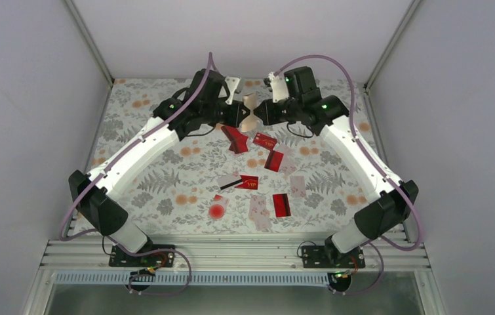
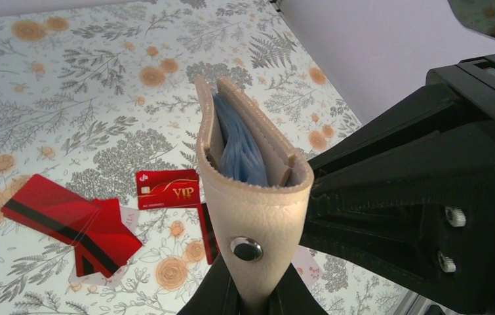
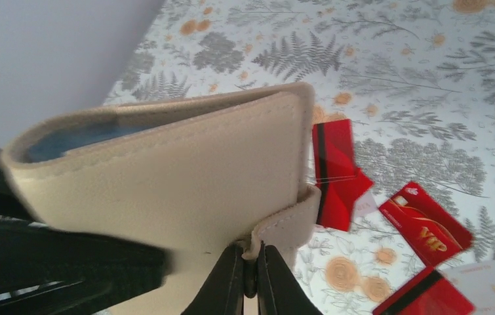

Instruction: Put the credit cards into the card holder

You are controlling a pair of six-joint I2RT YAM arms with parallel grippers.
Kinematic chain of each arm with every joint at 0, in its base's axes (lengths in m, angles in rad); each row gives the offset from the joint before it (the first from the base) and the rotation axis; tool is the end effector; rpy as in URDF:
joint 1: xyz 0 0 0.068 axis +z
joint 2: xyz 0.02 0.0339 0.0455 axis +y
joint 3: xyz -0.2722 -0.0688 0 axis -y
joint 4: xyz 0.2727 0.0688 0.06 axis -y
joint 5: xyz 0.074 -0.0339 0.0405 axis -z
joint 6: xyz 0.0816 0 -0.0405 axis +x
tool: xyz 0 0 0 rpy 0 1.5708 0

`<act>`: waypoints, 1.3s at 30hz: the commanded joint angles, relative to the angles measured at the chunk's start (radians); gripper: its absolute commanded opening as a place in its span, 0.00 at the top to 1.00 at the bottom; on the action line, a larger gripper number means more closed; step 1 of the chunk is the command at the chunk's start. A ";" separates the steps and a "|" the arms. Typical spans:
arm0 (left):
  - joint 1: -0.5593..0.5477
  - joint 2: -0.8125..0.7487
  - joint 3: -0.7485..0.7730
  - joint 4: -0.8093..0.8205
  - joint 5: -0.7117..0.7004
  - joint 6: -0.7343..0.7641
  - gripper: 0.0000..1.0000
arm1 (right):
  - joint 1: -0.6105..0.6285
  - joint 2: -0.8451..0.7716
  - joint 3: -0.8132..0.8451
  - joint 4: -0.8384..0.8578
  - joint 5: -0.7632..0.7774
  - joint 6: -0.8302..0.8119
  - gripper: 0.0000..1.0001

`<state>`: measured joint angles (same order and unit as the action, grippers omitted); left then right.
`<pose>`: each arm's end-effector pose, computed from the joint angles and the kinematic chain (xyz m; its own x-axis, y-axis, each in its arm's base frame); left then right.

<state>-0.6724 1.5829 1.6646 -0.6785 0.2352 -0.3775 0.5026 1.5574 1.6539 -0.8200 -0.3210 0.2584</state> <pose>0.3144 -0.2746 0.3816 -0.6876 0.0892 -0.7206 0.5412 0.7246 -0.4266 0.3342 0.2131 0.3714 -0.7306 -0.1249 -0.6712 -0.4940 0.7753 0.3935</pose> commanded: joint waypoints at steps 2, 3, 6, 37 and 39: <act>-0.032 -0.043 0.058 -0.022 0.032 0.003 0.98 | -0.018 0.007 -0.054 -0.037 0.184 -0.012 0.96; -0.032 -0.041 0.058 -0.029 0.023 0.005 0.98 | -0.018 -0.001 -0.063 -0.038 0.192 -0.014 0.96; -0.029 -0.035 0.060 -0.057 0.004 0.011 0.98 | -0.020 -0.023 -0.095 -0.045 0.218 -0.022 0.96; 0.252 -0.043 -0.339 0.133 0.549 0.047 0.98 | -0.174 -0.118 -0.347 0.182 -0.347 0.068 0.42; 0.277 -0.020 -0.368 0.136 0.525 0.037 0.98 | -0.174 -0.106 -0.348 0.178 -0.350 0.065 0.42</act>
<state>-0.4412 1.5372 1.3495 -0.5690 0.7547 -0.3519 0.3313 1.4322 1.3155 -0.6930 -0.5938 0.2951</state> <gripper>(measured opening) 0.071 0.583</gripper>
